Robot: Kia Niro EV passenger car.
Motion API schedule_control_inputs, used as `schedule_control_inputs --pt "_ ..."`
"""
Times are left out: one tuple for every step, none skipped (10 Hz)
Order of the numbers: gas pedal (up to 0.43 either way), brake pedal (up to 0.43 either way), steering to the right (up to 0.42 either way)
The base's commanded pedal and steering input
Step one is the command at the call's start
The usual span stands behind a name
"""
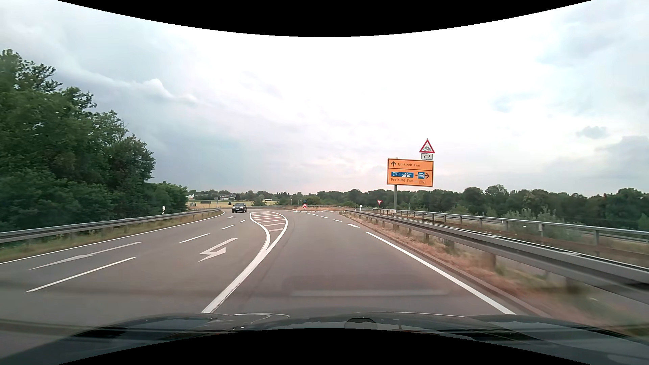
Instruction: Follow the waypoints while adhering to traffic rules and regulations
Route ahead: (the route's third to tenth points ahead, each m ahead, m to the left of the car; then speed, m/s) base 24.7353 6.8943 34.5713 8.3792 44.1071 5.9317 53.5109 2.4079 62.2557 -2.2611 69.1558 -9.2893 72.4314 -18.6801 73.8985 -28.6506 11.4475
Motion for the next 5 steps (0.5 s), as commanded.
schedule_control_inputs --pt "0.0 0.0 -0.013" --pt "0.0 0.0 -0.013" --pt "0.0 0.0 -0.012" --pt "0.0 0.0 -0.012" --pt "0.0 0.0 -0.012"
